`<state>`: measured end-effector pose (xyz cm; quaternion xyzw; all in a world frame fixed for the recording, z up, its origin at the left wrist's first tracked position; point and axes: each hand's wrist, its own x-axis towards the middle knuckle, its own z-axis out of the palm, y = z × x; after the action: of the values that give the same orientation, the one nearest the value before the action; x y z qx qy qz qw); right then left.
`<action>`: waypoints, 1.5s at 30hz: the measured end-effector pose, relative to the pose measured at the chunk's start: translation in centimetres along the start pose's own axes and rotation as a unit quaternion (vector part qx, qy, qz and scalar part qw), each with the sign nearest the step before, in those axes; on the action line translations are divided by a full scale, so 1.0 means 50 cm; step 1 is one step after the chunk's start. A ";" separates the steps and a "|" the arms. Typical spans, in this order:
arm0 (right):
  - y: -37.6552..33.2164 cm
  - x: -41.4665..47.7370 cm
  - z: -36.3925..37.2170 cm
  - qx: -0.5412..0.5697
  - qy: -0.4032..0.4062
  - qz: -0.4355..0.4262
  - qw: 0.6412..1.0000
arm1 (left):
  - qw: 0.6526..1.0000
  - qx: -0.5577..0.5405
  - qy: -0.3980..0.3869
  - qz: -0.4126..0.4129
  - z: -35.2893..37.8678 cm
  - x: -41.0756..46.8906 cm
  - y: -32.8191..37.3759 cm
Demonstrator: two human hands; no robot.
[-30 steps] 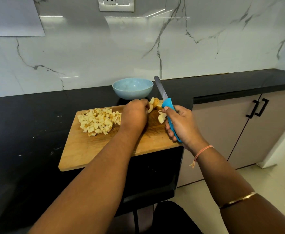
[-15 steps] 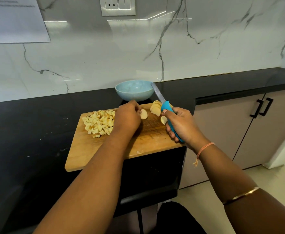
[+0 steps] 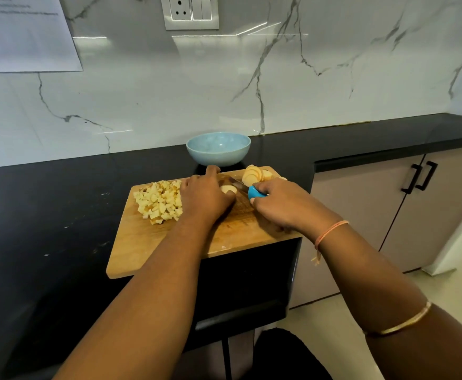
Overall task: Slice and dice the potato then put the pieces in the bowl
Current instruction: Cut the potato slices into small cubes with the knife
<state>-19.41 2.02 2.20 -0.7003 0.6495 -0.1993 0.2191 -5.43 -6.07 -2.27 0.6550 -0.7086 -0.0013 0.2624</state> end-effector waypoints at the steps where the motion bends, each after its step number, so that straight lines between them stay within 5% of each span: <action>1: -0.004 0.002 0.000 -0.007 -0.004 0.003 1.000 | 1.000 -0.010 0.002 -0.003 0.001 0.001 -0.001; 17: -0.035 -0.071 -0.032 -0.009 -0.068 0.057 0.996 | 0.999 -0.043 -0.009 -0.032 0.001 0.007 -0.004; 26: -0.049 -0.011 0.000 -0.002 -0.008 0.020 1.000 | 0.998 -0.050 -0.009 -0.035 0.001 0.006 -0.007; 39: -0.032 -0.078 -0.017 0.012 -0.071 0.057 0.996 | 0.997 -0.064 -0.014 -0.048 -0.006 0.004 -0.006; 45: -0.044 -0.061 -0.020 0.034 -0.019 0.034 0.999 | 0.997 -0.058 -0.006 -0.049 -0.007 0.004 -0.009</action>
<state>-18.40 5.17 4.30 -0.6735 0.6615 -0.2008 0.2616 -4.90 -6.19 -2.07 0.6724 -0.6760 -0.0590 0.2957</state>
